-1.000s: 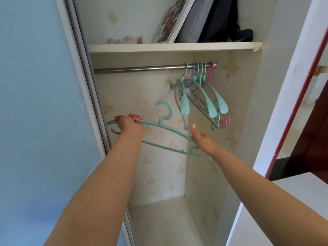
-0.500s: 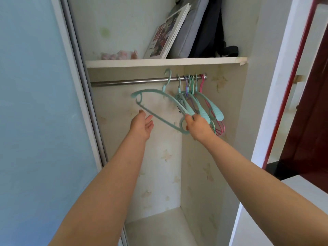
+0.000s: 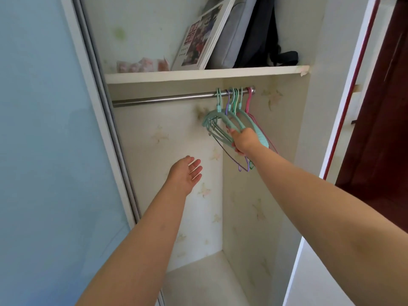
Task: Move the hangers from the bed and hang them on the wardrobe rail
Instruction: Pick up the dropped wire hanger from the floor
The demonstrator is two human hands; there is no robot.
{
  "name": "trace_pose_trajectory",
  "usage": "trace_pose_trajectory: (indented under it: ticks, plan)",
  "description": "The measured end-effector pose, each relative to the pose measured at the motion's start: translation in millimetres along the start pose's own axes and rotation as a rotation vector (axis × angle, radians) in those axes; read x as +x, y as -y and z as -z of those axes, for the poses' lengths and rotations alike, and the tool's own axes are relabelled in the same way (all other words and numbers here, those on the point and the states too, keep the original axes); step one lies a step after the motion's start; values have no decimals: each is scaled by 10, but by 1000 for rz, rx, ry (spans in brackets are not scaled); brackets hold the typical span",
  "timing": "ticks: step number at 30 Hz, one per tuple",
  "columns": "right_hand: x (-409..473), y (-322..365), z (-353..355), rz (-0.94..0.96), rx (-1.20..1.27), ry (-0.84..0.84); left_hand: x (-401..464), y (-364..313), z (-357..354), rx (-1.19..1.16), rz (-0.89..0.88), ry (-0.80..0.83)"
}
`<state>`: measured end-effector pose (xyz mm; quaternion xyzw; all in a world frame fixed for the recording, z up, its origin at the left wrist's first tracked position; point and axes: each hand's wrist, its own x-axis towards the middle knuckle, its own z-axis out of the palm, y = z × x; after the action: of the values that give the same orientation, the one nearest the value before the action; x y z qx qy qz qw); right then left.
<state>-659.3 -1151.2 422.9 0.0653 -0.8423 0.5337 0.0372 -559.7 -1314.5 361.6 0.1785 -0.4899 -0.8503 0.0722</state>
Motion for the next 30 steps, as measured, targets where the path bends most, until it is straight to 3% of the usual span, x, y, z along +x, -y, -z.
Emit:
trace_pose_trajectory:
  ticks: [7,13,24,30]
  plan:
    - [-475,-821,96,2,125,-116,-50,831,-167,125,116,37]
    - [-1430,-2257,527,-317,151,97,-405,2153,-432,321,338,107]
    - [-3890,-4873,2113,-906,201,-131,-1738,4735,-1069,654,710,180]
    - [-5117,-5845,2793,-1018,148,-225,-2631,5982,-1553,602,837,150]
